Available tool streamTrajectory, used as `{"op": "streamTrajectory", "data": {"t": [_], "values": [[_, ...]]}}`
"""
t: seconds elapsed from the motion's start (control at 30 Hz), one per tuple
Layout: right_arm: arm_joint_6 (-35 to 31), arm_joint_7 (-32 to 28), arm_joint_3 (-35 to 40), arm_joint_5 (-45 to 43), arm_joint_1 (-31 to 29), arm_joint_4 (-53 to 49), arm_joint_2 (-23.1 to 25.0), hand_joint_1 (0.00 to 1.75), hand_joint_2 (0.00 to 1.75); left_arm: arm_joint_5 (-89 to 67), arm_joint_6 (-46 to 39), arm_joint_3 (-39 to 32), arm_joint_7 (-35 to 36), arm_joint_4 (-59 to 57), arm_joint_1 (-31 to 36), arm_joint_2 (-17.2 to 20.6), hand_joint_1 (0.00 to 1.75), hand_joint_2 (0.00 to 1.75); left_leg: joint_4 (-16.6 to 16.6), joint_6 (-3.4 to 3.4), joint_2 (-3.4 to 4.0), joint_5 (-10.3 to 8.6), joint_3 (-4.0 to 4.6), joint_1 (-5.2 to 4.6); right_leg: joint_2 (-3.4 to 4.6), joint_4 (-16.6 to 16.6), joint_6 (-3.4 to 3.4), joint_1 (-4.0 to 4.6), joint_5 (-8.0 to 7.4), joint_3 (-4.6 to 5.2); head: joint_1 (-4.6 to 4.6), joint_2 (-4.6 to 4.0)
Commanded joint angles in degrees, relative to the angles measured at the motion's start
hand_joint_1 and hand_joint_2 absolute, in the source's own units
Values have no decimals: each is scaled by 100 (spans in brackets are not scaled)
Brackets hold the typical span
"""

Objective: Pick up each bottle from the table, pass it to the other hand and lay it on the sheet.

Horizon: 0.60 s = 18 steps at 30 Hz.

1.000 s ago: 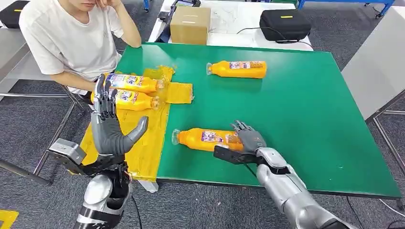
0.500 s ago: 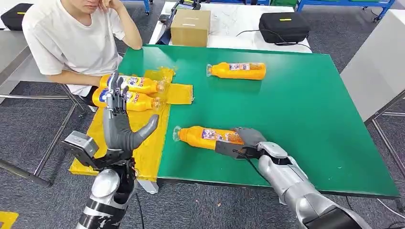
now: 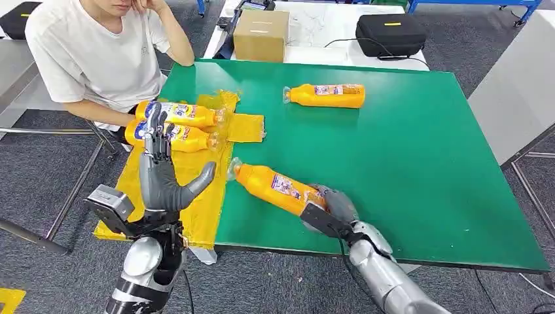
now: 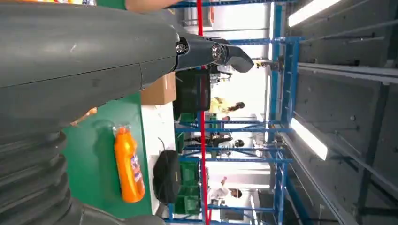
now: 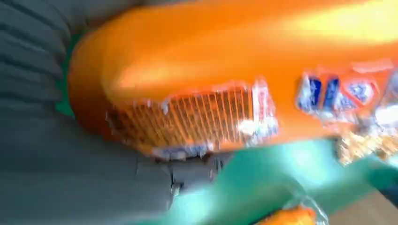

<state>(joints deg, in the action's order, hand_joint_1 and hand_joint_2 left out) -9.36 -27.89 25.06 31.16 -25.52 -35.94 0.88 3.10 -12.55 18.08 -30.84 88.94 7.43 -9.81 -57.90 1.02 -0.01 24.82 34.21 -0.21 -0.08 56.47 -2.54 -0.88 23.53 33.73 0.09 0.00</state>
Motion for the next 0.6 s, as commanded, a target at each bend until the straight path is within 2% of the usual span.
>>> {"op": "streamTrajectory", "data": {"t": [0.03, 0.13, 0.23, 0.27, 0.43, 0.6], "values": [[149, -320, -1678, -1571, 1276, -1973, 452, 175, 175, 504, -274, -246, 364, -190, -555, -86, 0, 175, 7, -5, -7, 4, 2, 1, -4, -5, 7, 1, 5, -1, 2, 0], [207, -250, -2068, -2176, 1656, -2394, 615, 175, 175, 1212, 9, -281, 579, -287, -944, -115, 0, 175, 9, -5, -12, 5, 12, -2, -3, -6, 5, -2, 8, 10, 2, 0], [144, -305, -2252, -2599, 1800, -2508, 746, 175, 175, 3489, 1832, -187, 1778, -577, -1216, -56, 0, 175, 10, -8, -14, 13, 9, 0, -3, -8, 8, -1, 16, 3, 2, 0], [228, -294, -2253, -2696, 1741, -2407, 766, 175, 175, 3722, 2148, -128, 1783, -713, -1272, -23, 0, 175, 11, -6, -12, 10, 18, -2, 0, -9, 7, -3, 13, 15, 0, 0], [531, -324, -1998, -2706, 1652, -2237, 748, 175, 175, 3656, 2317, -4, 1621, -1119, -1209, 25, 0, 175, 10, -5, -9, 9, 38, -3, 4, -10, 7, -4, 8, 36, 0, 0], [522, -324, -1980, -2711, 1656, -2238, 793, 175, 175, 3661, 2322, -6, 1619, -1154, -1186, 19, 0, 175, 6, -4, -16, 5, 48, -1, -5, -7, 7, -2, 7, 46, 2, 0]]}}
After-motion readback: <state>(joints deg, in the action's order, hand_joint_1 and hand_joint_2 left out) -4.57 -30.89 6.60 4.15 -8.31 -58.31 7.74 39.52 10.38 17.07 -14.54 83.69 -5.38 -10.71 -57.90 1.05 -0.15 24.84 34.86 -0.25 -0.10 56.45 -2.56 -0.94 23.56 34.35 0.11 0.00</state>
